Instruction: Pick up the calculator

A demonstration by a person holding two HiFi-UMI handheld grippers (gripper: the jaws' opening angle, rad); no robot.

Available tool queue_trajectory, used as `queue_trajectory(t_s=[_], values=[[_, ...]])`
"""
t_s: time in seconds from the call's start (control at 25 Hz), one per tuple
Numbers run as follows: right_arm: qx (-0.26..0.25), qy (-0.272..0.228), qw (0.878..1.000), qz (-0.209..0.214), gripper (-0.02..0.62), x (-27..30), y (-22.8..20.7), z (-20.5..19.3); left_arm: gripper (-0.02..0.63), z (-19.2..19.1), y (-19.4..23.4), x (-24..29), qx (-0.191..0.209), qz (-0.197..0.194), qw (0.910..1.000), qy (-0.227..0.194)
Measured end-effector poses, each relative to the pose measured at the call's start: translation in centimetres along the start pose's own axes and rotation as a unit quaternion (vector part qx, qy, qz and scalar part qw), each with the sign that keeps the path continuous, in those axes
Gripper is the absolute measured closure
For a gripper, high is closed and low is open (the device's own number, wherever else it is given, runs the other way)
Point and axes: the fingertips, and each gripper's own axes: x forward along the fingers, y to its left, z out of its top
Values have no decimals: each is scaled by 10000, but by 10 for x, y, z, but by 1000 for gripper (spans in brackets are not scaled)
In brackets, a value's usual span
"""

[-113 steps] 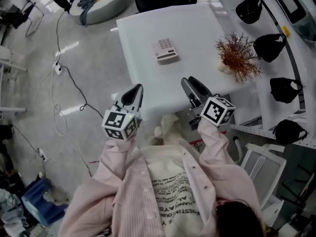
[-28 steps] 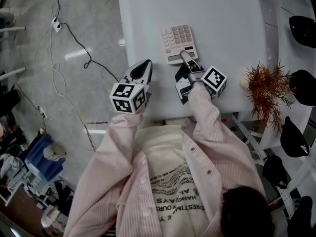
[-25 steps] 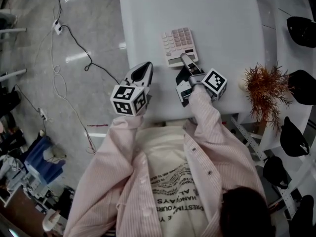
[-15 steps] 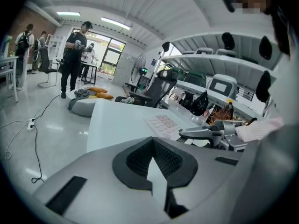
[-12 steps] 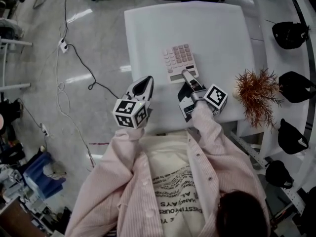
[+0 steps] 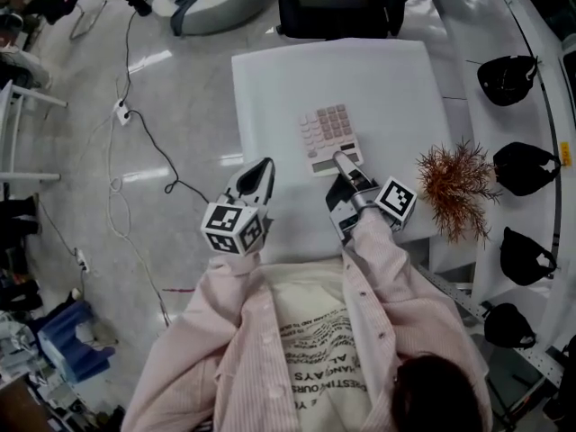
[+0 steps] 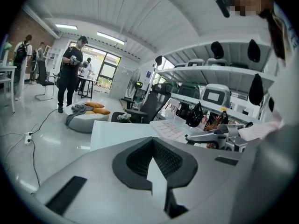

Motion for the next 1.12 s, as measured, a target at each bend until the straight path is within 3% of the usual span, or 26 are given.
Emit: queue_trajectory(t_s=[1.12], values=[[243, -348, 9955, 852, 525, -57, 78, -18, 604, 64, -6, -79, 305, 108, 9929, -1144]])
